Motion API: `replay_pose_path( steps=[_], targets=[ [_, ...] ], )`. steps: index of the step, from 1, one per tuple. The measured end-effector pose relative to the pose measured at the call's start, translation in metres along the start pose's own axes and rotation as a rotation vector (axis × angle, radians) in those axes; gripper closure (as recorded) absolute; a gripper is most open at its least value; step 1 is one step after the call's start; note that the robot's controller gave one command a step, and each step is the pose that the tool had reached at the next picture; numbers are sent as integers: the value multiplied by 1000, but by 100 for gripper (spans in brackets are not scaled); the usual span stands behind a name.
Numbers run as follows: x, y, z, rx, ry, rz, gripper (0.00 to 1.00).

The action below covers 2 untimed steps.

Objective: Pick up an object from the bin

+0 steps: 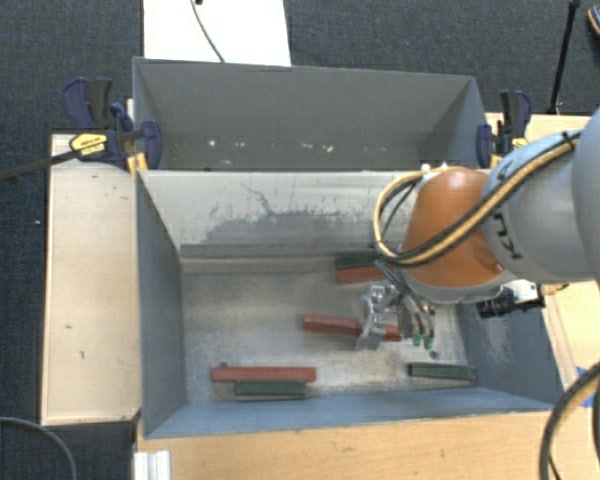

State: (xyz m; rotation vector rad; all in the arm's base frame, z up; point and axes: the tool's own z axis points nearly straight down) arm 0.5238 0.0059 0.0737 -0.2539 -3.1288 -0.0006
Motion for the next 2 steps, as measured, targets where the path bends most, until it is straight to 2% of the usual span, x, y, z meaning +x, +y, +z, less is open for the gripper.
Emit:
replay_pose_path(
  steps=[1,2],
  targets=[
    [1,0,-17,0,2,-1,100],
    [-2,0,-29,-1,-8,-2,100]
  ],
)
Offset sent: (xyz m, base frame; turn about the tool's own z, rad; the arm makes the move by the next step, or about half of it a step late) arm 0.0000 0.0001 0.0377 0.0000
